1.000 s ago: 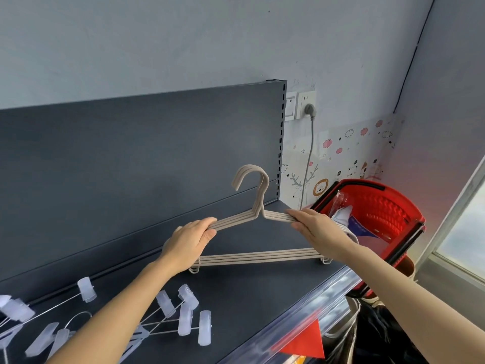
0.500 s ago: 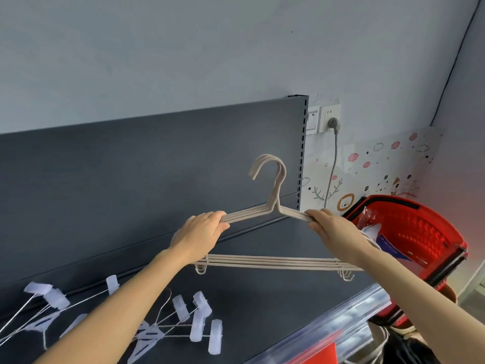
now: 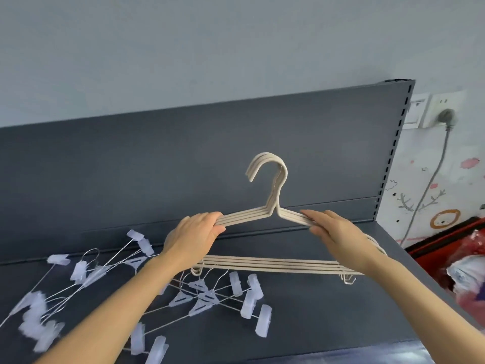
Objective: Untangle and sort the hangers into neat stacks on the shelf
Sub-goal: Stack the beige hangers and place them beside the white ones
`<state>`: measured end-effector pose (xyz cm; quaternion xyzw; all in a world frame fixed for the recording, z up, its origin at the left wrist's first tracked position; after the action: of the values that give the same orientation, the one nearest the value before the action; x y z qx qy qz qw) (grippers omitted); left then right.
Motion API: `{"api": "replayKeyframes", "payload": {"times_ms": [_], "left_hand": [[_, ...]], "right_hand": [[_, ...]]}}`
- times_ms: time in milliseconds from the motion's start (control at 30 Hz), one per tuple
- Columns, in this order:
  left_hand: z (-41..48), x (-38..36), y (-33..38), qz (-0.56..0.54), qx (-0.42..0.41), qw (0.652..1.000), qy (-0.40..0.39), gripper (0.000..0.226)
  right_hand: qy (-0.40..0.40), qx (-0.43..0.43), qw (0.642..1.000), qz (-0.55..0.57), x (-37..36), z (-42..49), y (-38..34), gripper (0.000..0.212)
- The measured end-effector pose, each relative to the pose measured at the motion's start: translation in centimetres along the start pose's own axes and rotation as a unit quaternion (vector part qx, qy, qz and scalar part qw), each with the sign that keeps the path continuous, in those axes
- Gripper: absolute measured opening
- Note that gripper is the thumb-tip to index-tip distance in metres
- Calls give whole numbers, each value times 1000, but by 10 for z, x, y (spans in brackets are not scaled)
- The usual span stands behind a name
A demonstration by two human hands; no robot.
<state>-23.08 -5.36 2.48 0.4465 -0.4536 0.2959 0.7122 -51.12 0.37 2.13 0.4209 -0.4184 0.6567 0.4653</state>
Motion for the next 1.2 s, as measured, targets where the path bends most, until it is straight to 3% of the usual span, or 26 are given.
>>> {"api": "replayKeyframes", "payload": {"times_ms": [267, 500, 633, 733, 900, 1100, 1200], "left_hand": [[-78, 64, -67, -31, 51, 996, 71, 39], [-186, 128, -167, -69, 95, 985, 128, 33], [-253, 164, -235, -47, 119, 980, 154, 33], [-301, 186, -281, -35, 139, 975, 169, 49], [-368, 219, -342, -16, 198, 964, 178, 31], [-428, 249, -409, 4, 260, 941, 215, 50], [-444, 259, -436, 7, 281, 935, 215, 35]], "right_hand": [[5, 97, 995, -2, 9, 33, -108, 37], [-9, 160, 987, 30, 1, 46, -262, 33], [-20, 209, 974, 85, -14, 44, -357, 20], [-30, 244, 964, 98, -31, 47, -420, 17], [-55, 287, 949, 120, -53, 58, -518, 20], [-39, 339, 933, 114, -78, 83, -613, 15], [-39, 357, 926, 115, -91, 95, -649, 15]]}}
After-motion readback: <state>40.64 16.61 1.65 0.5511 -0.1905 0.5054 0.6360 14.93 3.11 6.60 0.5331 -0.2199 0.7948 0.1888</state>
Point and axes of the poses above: each hand's wrist, its own z-axis towards the middle knuckle, its own x-axis out of the back of the hand, y = z × x, the point moved 5 cm from there along z, towards the middle knuckle, and after that the axes turned 15 degrees about -z, right-handed, at the moved point
